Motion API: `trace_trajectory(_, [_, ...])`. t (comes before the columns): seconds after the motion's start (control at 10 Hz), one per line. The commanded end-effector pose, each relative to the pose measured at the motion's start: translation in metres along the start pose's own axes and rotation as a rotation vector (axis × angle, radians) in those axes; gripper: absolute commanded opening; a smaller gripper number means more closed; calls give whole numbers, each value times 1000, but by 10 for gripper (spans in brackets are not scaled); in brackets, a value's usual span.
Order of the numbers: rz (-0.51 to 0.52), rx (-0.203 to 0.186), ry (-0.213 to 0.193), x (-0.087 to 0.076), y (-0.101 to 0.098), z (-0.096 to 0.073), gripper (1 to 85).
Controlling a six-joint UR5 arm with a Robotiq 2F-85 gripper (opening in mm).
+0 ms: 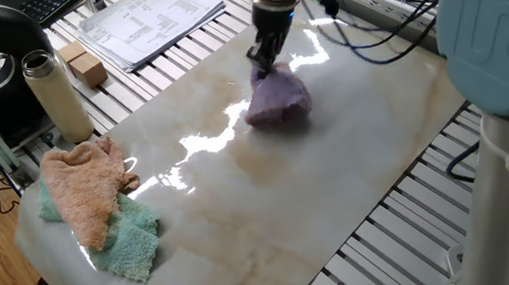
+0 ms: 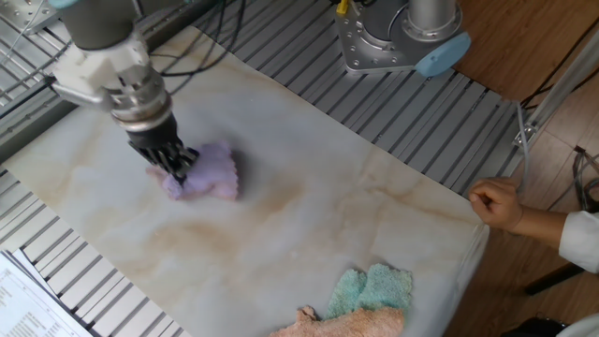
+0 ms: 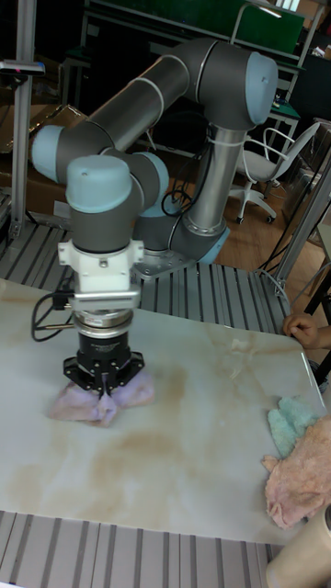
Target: Clean the table with a cloth
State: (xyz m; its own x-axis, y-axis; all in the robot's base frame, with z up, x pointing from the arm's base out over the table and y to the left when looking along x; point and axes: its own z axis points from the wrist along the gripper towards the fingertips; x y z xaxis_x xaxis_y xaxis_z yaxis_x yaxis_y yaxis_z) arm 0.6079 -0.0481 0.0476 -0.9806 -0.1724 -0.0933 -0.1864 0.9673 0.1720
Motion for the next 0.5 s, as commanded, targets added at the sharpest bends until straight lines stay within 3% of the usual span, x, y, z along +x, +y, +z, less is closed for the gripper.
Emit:
trace_trajectory(0.0, [86, -15, -9, -17, 58, -3, 13])
trace_trajectory(0.2, [83, -47, -30, -24, 68, -6, 13])
trace_trajectory(0.3, [61, -23, -23, -23, 56, -9, 13])
trace_trajectory(0.4, [-12, 28, -4, -20, 24, -17, 13])
